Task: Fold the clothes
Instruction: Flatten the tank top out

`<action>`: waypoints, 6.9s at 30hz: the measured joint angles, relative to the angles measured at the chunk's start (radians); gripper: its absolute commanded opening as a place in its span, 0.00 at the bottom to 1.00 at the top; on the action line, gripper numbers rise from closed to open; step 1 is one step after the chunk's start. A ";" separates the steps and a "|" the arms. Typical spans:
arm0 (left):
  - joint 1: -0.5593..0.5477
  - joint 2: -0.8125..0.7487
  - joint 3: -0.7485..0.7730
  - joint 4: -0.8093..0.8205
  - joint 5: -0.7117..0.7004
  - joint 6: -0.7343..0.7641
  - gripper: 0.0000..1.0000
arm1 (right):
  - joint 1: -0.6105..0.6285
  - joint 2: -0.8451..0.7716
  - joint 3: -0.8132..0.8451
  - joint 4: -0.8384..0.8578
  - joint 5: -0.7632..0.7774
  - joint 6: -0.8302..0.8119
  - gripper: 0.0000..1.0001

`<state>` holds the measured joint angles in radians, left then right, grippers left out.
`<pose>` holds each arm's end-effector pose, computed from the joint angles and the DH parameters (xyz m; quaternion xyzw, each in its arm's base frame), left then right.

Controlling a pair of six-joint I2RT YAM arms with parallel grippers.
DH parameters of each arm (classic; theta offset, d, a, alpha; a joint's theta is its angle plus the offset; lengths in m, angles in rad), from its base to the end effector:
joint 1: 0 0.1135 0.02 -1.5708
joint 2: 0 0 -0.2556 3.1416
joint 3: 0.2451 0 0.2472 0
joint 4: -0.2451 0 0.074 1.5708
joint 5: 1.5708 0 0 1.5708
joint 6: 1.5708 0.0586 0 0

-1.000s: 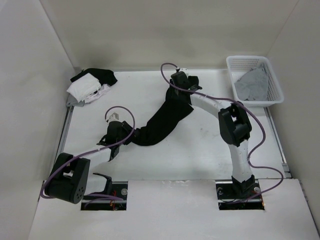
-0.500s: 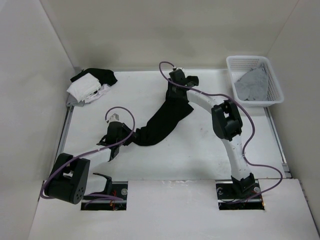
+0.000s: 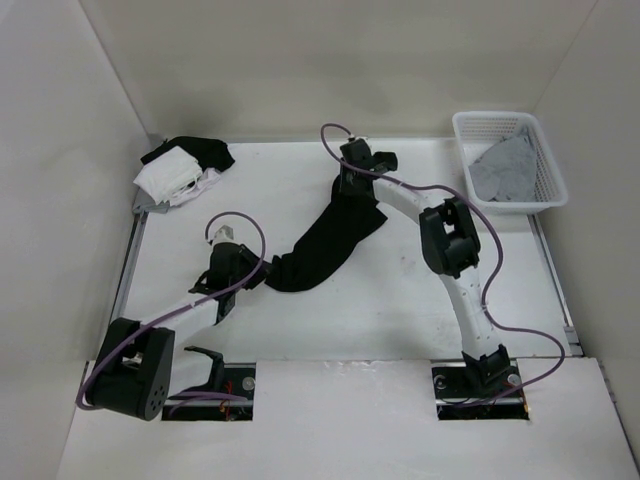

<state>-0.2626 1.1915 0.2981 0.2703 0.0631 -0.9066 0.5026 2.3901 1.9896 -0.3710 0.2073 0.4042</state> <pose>0.2211 -0.0633 0.1244 -0.2678 0.8482 -0.2751 0.3649 0.4835 0.2520 0.1582 -0.0048 0.9171 0.0838 0.3897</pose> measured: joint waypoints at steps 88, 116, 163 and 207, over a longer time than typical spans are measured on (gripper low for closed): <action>-0.039 0.877 1.184 -0.149 -0.234 0.335 0.43 | 0.085 -1.138 -1.522 0.267 0.111 0.488 0.02; -0.123 0.515 0.492 -0.058 -0.423 0.151 0.35 | 0.060 -1.091 -1.515 0.401 -0.005 0.406 0.00; -0.116 -0.500 -0.057 -0.498 -0.250 -0.427 0.51 | 0.088 -1.389 -1.592 0.228 0.032 0.435 0.32; -0.209 -0.041 0.016 -0.088 -0.185 -0.486 0.02 | 0.100 -1.086 -1.469 0.325 0.074 0.374 0.22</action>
<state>-0.4721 1.1503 0.3141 0.1822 -0.1219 -1.3922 0.6022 1.3045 0.5201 -0.0456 0.2813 0.7784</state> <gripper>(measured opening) 0.021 0.320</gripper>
